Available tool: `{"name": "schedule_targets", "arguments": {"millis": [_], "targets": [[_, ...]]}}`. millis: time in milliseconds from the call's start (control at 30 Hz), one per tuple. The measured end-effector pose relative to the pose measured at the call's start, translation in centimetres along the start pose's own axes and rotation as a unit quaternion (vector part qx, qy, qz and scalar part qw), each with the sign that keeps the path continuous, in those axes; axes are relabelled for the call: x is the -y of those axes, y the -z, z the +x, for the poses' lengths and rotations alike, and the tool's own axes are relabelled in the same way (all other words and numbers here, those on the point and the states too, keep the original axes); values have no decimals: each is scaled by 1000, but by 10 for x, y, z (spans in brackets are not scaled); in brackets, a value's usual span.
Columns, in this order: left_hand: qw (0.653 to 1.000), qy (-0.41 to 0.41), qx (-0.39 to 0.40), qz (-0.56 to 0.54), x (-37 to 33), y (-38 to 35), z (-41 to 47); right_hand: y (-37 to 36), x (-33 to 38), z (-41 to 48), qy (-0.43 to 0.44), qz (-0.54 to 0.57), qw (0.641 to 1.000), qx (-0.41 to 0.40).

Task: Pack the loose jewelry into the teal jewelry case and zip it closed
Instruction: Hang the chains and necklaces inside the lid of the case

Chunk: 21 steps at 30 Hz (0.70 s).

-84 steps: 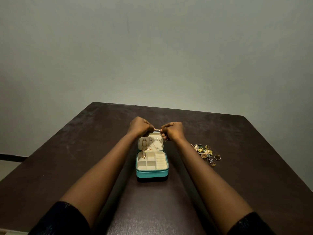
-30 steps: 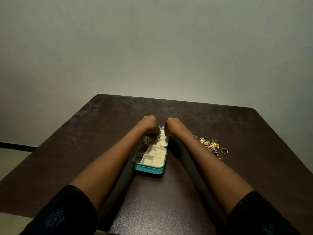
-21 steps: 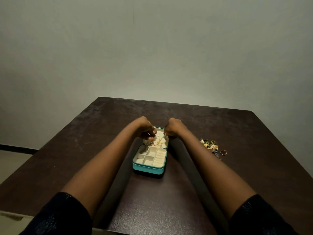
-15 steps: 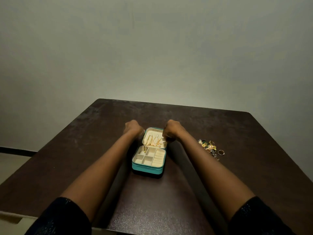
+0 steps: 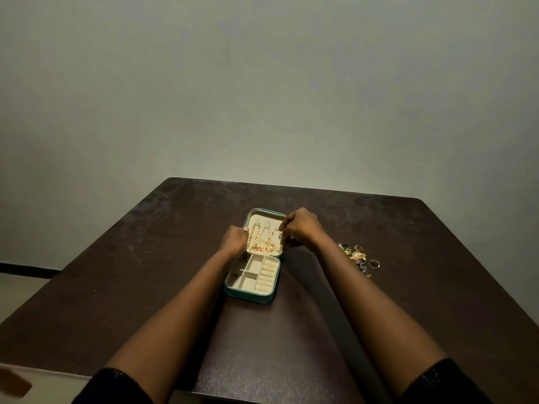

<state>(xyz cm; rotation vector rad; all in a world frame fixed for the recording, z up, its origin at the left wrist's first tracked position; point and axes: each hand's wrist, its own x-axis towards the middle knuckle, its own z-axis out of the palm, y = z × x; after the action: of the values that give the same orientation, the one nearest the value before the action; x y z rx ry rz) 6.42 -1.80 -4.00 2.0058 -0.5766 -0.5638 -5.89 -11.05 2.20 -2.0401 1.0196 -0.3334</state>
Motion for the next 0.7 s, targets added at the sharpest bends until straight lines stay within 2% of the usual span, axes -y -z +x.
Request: {"name": "schedule_targets", "arguments": {"millis": [67,133,233,300,433,533,700], "targets": [[993,-15,-10,-117,1,-2,-6,4,-3,-4,26,5,1000,-15],[970,-30,-12,-240,-1,-3,-11,6,-7,-9,48,10,997,-60],[938,-75,-38,-337,-5,-4,-17,3,-16,-13,65,67,986,-140],[933,-114,-58,-338,-8,-5,-19,0,-21,-14,87,71,980,-166],[932,-172,-55,-315,-18,-7,-21,-2,-24,-20,122,100,980,-122],[938,-175,-29,-297,-24,-9,-21,-5,-29,-19,103,113,982,-113],[946,-160,0,-280,-18,-15,-21,-9,-36,-18,55,72,990,-109]]}}
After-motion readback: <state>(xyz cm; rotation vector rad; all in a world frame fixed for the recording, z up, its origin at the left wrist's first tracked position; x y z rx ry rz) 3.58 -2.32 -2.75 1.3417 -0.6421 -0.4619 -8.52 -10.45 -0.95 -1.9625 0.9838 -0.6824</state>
